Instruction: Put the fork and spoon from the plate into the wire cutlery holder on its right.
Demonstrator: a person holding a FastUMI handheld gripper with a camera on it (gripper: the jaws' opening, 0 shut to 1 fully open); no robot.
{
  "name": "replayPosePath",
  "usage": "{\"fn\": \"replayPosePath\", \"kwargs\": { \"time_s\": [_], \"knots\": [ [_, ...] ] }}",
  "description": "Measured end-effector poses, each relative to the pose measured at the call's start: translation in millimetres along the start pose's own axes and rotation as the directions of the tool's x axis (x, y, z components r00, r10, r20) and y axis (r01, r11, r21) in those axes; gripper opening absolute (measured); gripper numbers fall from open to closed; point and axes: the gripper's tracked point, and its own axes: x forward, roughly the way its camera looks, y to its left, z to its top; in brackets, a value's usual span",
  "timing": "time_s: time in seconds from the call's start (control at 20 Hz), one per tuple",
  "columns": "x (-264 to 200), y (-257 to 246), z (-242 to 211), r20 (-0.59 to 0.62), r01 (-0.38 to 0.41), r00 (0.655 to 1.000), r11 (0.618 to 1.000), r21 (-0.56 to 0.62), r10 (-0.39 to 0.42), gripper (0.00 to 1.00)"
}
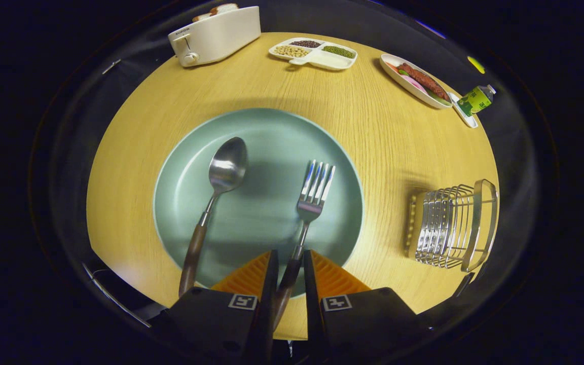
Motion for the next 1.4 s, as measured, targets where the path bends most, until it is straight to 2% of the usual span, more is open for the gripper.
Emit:
{"fn": "replayPosePath", "kwargs": {
  "time_s": [0.05,0.15,0.45,0.65,0.8,0.9,1.05,1.2,1.4],
  "knots": [
    [0,-5,2,0.008,0.025,1.0,1.0,0.002,-0.025,0.21],
    [1,-2,2,0.01,0.01,1.0,1.0,-0.005,-0.01,0.12],
    [-15,1,10,0.072,-0.085,0.994,0.996,0.006,0.085,0.07],
    [-63,-15,28,0.15,-0.14,0.978,0.99,-0.022,0.142,0.07],
    [-117,-59,35,0.165,-0.133,0.975,0.985,-0.11,0.15,0.07],
    [-147,-97,30,0.112,-0.128,0.983,0.98,-0.155,0.146,0.07],
    [-174,-153,5,-0.06,-0.114,0.993,0.96,-0.257,0.103,0.07],
    [-181,-177,-21,-0.264,-0.203,0.955,0.945,-0.256,0.133,0.07],
    [-155,-213,-33,-0.437,-0.145,0.899,0.945,-0.293,0.003,0.07]
  ]
}}
